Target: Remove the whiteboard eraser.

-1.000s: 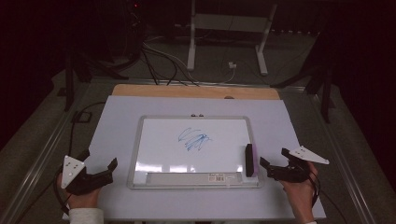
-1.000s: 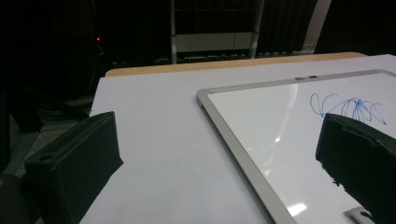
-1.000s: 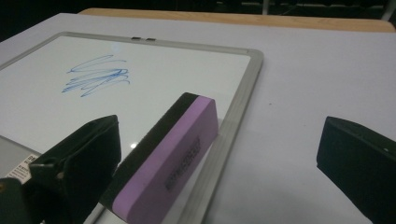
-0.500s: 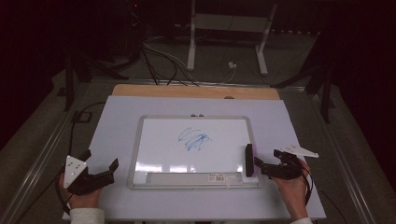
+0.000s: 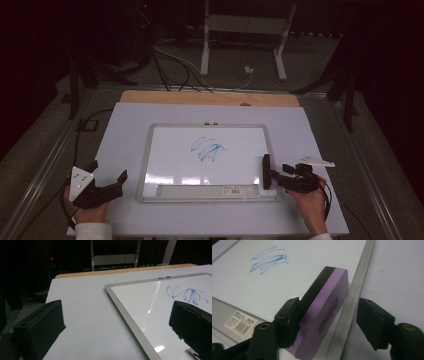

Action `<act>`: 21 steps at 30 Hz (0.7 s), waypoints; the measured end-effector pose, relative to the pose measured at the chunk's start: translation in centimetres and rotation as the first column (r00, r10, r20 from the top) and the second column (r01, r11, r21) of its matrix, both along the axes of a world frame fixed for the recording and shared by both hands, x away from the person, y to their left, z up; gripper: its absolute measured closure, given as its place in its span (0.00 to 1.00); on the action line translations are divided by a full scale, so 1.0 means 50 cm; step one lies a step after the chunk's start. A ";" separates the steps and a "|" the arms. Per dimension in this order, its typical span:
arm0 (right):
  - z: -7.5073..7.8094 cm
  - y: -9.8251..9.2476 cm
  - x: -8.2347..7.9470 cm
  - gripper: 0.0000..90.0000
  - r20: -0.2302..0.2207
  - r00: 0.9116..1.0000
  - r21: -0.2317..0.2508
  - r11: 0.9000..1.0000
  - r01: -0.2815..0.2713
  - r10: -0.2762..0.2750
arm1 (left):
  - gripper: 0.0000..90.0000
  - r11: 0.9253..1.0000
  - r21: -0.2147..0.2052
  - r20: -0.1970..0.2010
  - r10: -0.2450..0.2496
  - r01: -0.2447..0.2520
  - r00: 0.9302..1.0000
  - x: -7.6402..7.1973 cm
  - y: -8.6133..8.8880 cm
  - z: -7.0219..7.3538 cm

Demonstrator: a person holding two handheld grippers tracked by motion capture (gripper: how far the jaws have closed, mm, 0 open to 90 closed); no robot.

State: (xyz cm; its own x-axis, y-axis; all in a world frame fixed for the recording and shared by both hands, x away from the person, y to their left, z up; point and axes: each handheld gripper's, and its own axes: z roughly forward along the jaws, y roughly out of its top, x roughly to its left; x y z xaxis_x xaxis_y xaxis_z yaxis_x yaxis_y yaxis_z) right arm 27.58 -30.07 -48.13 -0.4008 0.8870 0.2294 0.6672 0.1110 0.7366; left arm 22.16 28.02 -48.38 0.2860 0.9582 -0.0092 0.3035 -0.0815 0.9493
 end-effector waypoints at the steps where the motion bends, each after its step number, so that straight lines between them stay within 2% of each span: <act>1: -0.001 0.001 0.000 0.42 -0.005 1.000 0.005 1.000 -0.004 0.004 | 0.01 1.000 0.000 0.000 0.000 0.000 1.000 0.000 0.000 0.000; 8: -0.006 0.011 0.006 0.43 -0.037 0.999 0.052 0.998 -0.026 0.028 | 0.01 1.000 0.003 0.004 0.002 -0.002 1.000 -0.001 -0.002 0.001; 10: -0.009 0.018 0.012 0.41 -0.060 0.998 0.071 0.997 -0.031 0.036 | 0.01 1.000 0.005 0.005 0.002 -0.002 1.000 -0.001 -0.001 0.001; 13: -0.011 0.021 0.016 0.40 -0.071 0.997 0.084 0.996 -0.030 0.036 | 0.01 1.000 0.001 0.006 0.005 -0.005 1.000 -0.001 -0.001 0.001; 15: -0.016 0.022 0.020 0.37 -0.098 0.994 0.113 0.993 -0.038 0.049 | 0.01 1.000 0.000 0.007 0.006 -0.006 1.000 -0.001 0.000 0.001; 21: -0.021 0.025 0.024 0.35 -0.120 0.991 0.134 0.990 -0.046 0.062 | 0.01 1.000 0.011 0.009 0.006 -0.007 1.000 -0.002 -0.003 0.003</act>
